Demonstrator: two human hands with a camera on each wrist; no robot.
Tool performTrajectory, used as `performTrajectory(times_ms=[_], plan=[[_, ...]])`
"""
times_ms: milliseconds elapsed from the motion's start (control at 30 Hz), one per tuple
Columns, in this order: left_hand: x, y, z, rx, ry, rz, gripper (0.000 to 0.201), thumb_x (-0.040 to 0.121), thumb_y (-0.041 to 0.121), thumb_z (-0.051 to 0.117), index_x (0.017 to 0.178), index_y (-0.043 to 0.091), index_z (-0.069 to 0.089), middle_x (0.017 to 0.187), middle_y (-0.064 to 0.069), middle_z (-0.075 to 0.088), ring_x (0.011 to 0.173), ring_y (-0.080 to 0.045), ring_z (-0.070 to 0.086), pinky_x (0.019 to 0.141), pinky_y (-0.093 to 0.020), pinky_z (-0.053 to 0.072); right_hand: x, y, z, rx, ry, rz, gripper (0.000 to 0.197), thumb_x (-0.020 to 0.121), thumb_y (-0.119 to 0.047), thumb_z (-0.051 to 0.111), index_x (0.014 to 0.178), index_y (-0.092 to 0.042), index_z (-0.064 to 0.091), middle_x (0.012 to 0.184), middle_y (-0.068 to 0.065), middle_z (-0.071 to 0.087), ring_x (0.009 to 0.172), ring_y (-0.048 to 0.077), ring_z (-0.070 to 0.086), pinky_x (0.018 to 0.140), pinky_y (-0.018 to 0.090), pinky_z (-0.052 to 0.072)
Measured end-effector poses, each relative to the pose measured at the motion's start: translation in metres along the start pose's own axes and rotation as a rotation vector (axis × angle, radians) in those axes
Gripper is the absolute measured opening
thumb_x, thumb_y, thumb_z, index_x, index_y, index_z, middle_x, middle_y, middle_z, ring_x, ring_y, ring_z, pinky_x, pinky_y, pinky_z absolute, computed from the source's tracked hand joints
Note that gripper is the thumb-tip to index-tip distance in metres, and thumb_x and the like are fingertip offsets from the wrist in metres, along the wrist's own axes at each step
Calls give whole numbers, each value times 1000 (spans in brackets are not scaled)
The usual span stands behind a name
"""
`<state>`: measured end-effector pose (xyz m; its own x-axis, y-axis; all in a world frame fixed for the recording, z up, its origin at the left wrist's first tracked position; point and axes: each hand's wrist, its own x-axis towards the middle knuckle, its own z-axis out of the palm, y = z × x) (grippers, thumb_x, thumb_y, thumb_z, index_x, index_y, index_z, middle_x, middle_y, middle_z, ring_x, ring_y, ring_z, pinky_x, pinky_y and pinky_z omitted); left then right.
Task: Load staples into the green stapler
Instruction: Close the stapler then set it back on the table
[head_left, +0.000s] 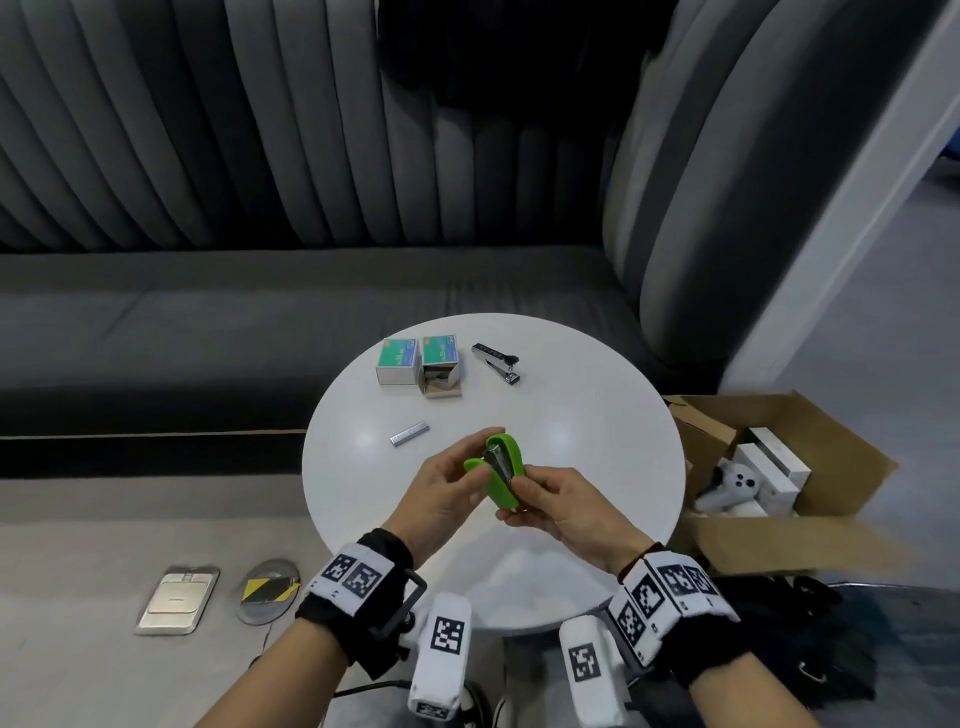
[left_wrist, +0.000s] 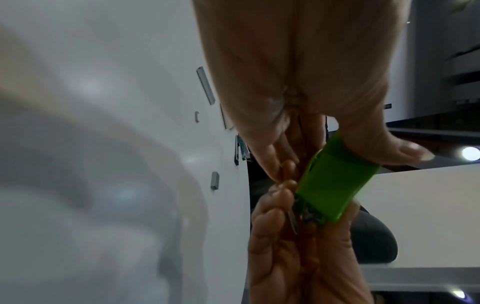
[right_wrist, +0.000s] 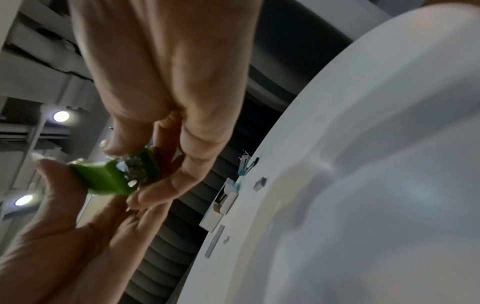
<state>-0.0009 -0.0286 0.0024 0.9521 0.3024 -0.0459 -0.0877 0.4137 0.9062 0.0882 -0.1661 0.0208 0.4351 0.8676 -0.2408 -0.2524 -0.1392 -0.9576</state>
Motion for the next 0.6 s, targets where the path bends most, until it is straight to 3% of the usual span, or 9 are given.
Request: performTrajectory(times_ms=[100, 200, 333, 400, 500, 600], plan=[[1, 1, 0, -45, 35, 31, 25, 82, 4, 52, 104, 13, 60, 84, 3, 73, 84, -11, 65, 76, -16, 54, -2, 0, 5, 5, 0, -42, 21, 94, -15, 44, 103, -13, 62, 93, 6, 63, 73, 6, 66, 74, 17, 55], [3, 2, -1, -71, 59, 54, 18, 81, 6, 55, 97, 13, 61, 79, 4, 74, 78, -11, 66, 71, -16, 55, -4, -1, 17, -185, 8, -105, 15, 92, -16, 52, 105, -19, 56, 91, -1, 60, 74, 4, 63, 75, 19, 54], [5, 3, 0, -56, 23, 53, 47, 59, 25, 77, 102, 15, 62, 84, 3, 73, 79, -14, 65, 69, -20, 55, -2, 1, 28, -386, 128, -145, 25, 92, -23, 52, 113, -13, 45, 83, -1, 58, 72, 9, 59, 72, 21, 51], [4, 4, -2, -65, 18, 41, 45, 64, 21, 75, 107, 16, 61, 88, 4, 73, 85, -14, 65, 75, -19, 55, -2, 1, 28, -442, 177, -161, 27, 93, -26, 50, 116, -14, 43, 83, -3, 56, 71, 8, 56, 70, 19, 49], [2, 6, -2, -73, 16, 26, 41, 72, 4, 65, 110, 17, 58, 94, 6, 74, 90, -8, 67, 79, -16, 54, 0, 0, 25, -528, 246, -220, 35, 93, -24, 50, 125, -17, 40, 94, -8, 55, 80, 7, 55, 75, 19, 46], [0, 6, -2, -66, 33, 18, 40, 73, 2, 60, 111, 16, 58, 94, 5, 74, 89, -7, 68, 77, -15, 54, 1, 1, 21, -564, 269, -288, 40, 92, -25, 52, 129, -18, 39, 114, -3, 55, 100, 9, 55, 83, 13, 44]])
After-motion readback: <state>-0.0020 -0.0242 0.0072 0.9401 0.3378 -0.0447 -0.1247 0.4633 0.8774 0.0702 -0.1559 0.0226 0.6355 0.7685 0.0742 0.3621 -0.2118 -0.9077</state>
